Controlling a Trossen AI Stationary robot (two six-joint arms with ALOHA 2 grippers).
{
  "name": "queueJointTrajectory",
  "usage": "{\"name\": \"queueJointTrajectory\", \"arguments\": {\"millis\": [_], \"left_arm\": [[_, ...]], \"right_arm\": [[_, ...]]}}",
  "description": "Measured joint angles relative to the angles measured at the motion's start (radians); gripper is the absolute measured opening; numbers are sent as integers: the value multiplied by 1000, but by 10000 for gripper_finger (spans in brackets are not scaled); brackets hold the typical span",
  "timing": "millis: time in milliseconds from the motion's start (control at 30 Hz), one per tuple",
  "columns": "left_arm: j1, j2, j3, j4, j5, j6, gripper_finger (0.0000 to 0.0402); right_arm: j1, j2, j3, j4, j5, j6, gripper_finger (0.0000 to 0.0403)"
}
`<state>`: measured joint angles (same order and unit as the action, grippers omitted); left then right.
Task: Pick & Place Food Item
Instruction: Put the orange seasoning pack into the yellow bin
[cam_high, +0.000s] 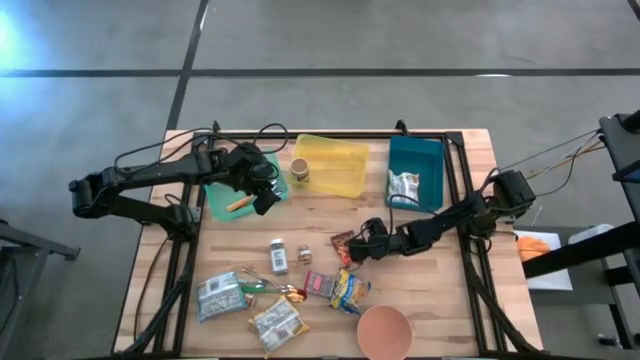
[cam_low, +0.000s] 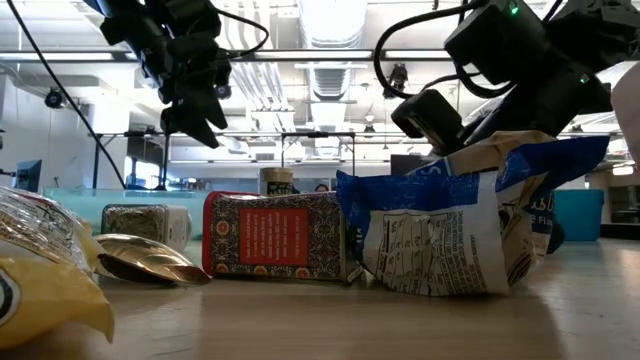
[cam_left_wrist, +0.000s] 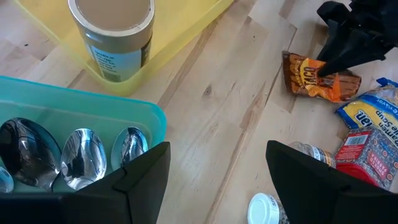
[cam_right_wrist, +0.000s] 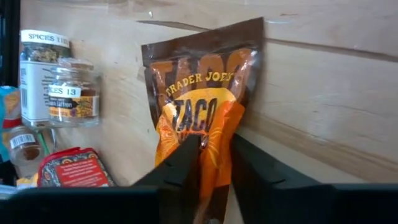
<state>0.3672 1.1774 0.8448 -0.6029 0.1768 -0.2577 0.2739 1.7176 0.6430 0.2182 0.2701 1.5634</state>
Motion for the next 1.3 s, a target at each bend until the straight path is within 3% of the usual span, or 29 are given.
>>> {"name": "queueJointTrajectory", "arguments": {"millis": [167, 400, 633, 1033, 1300], "left_arm": [[0, 0, 0, 0, 0, 0, 271], [0, 0, 0, 21, 14, -16, 271], [0, 0, 0, 96, 139, -65, 271], [-85, 12, 73, 123, 111, -79, 271], [-122, 154, 191, 95, 82, -86, 271]], "right_arm": [[1, 0, 0, 3, 5, -65, 21], [1, -9, 6, -1, 47, -281, 22], [-5, -45, 53, -2, 73, -646, 22], [-61, -103, 128, -6, 126, -1069, 21], [-114, -115, 215, -9, 134, -1250, 21]]}}
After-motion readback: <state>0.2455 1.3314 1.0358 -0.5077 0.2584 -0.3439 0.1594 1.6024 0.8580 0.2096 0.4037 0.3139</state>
